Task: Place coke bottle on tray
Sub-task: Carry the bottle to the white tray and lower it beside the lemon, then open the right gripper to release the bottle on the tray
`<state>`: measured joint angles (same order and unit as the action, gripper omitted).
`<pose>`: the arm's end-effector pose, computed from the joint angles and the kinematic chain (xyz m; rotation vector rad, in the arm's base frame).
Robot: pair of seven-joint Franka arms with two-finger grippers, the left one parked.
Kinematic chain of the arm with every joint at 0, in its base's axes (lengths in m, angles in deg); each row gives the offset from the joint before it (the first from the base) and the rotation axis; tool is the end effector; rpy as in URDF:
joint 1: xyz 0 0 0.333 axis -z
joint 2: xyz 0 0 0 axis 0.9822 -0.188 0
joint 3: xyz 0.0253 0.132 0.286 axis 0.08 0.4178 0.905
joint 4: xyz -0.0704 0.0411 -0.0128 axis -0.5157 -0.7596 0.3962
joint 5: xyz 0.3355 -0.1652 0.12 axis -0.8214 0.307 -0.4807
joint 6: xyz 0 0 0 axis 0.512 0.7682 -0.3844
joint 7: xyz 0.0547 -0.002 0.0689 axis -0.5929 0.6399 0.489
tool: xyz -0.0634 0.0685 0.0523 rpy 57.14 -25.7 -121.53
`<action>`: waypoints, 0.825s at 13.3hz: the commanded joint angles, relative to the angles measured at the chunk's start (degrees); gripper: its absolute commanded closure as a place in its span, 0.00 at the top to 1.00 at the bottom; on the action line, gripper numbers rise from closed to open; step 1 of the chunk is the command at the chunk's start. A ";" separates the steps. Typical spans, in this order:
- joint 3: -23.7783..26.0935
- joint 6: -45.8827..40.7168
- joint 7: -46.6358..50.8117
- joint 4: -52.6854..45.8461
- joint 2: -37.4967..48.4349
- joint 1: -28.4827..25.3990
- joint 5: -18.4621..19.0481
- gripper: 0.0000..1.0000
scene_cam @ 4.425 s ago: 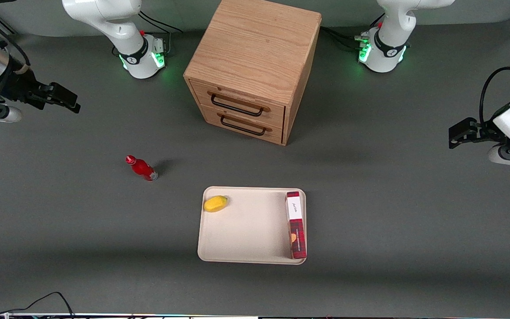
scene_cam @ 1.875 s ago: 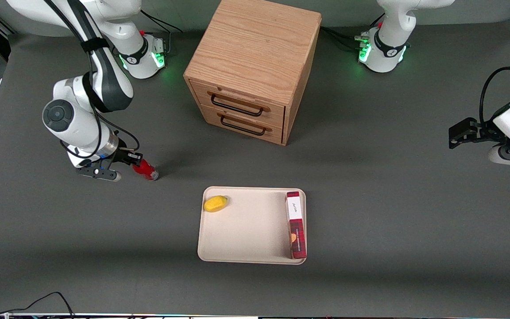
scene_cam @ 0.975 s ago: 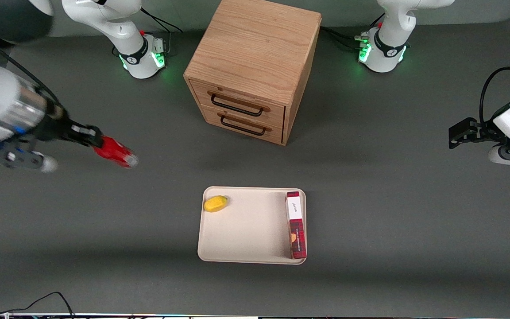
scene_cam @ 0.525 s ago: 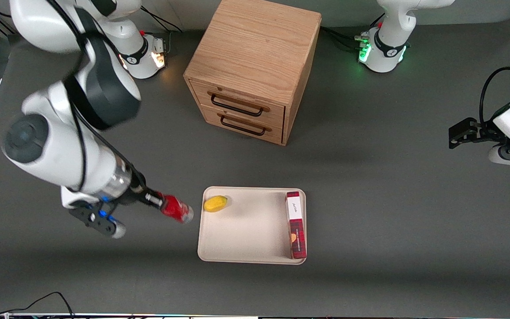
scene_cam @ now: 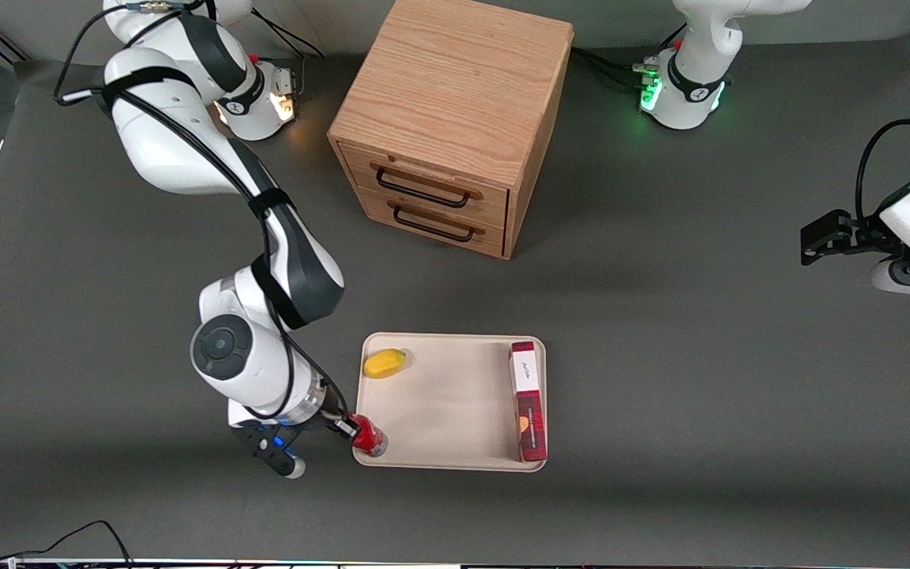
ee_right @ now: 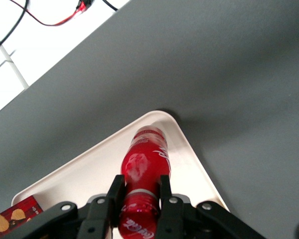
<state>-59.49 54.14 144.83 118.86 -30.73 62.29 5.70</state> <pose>0.7485 0.2991 0.3270 -2.8279 0.9019 -0.1726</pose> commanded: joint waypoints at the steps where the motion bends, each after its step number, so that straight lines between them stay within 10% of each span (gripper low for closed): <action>1: 0.57 2.02 3.82 -3.01 -2.10 -0.88 1.93 0.00; 2: 0.57 2.46 3.65 -2.83 -2.28 -0.71 2.28 0.06; 3: 0.66 2.29 3.12 -2.74 -2.10 -0.44 2.37 0.94; 11: 5.92 -31.75 -14.15 -1.00 19.13 4.29 4.30 1.00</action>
<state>-56.59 32.24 137.61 113.14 -21.91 63.25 8.92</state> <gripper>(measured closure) 0.000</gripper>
